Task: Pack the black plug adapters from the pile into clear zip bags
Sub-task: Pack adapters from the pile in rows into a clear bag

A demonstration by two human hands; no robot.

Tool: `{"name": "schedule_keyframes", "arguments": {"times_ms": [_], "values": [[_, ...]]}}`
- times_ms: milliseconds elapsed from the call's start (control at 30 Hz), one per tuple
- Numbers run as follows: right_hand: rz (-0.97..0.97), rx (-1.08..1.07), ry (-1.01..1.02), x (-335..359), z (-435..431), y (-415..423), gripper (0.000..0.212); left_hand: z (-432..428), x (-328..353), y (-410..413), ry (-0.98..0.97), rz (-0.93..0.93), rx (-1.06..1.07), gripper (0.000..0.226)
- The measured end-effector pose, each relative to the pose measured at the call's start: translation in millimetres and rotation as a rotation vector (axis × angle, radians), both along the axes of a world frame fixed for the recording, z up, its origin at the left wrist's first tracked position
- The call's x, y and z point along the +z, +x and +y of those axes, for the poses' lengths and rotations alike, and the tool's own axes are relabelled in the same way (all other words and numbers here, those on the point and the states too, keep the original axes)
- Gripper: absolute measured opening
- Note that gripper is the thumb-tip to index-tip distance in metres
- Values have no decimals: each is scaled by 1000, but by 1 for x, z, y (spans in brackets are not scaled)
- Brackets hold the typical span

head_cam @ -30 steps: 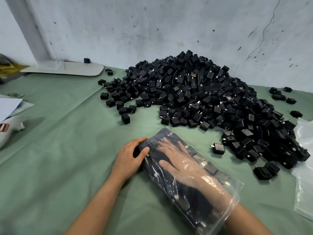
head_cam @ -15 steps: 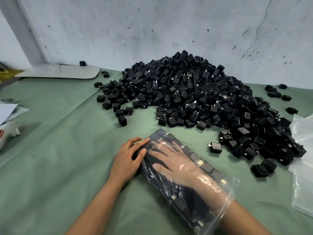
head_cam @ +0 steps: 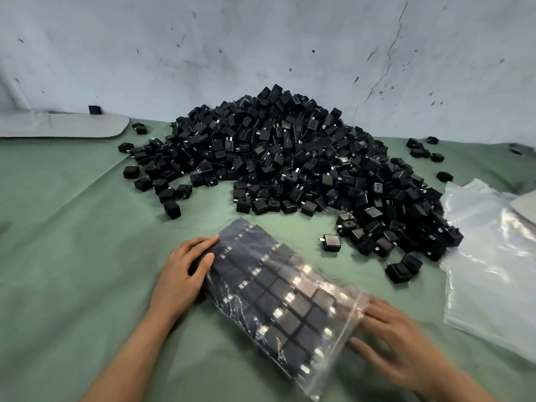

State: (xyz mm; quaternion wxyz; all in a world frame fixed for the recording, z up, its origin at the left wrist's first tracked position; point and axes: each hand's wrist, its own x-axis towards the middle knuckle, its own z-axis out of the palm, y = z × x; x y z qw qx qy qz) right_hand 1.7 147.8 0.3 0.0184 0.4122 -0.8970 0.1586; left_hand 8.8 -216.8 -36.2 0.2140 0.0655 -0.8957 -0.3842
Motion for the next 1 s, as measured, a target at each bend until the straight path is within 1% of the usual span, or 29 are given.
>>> {"name": "schedule_keyframes", "arguments": {"times_ms": [67, 100, 167, 233, 267, 300, 367, 433, 467, 500, 567, 667, 733, 800, 867, 933, 1000], "values": [[178, -80, -209, 10, 10, -7, 49, 0, 1, -1, 18, -4, -3, 35], [187, -150, -288, 16, 10, -13, 47, 0, 1, -1, 22, -10, -2, 35], [170, -298, -440, 30, 5, -35, 31, 0, 2, 0, 24, -18, -4, 35], [138, -398, -519, 37, -6, -65, 16, -1, 2, 1, 21, -24, -18, 32], [104, -408, -492, 39, -14, -80, 12, -1, 3, 2, 23, -28, -28, 31], [46, -405, -417, 37, -25, -92, 17, -1, 4, 2, 28, -34, -37, 34], [-52, -379, -164, 24, -46, -112, 34, -2, 5, 3, 40, -43, -44, 39], [-71, -345, 84, 7, -60, -123, 46, -2, 5, 4, 50, -40, -43, 39], [-53, -342, 155, 1, -64, -126, 45, -2, 4, 5, 55, -37, -43, 39], [-18, -354, 193, -3, -64, -127, 40, -2, 4, 5, 62, -37, -43, 39], [25, -407, 179, -4, -61, -125, 28, -2, 3, 4, 75, -37, -45, 40], [-14, -464, 20, 0, -46, -117, 22, -3, 1, 3, 84, -33, -49, 42], [-72, -535, -199, 7, -30, -107, 25, -3, 0, 2, 82, -28, -52, 42], [-205, -609, -480, 15, -12, -94, 30, -4, 0, 2, 86, -21, -53, 42], [-386, -643, -693, 21, 7, -74, 35, -3, 0, 1, 94, -18, -59, 42], [-550, -608, -786, 19, 21, -48, 39, -4, -1, 0, 96, -14, -61, 41], [-595, -610, -756, 13, 27, -21, 34, -5, -3, 0, 91, -8, -65, 41]]}}
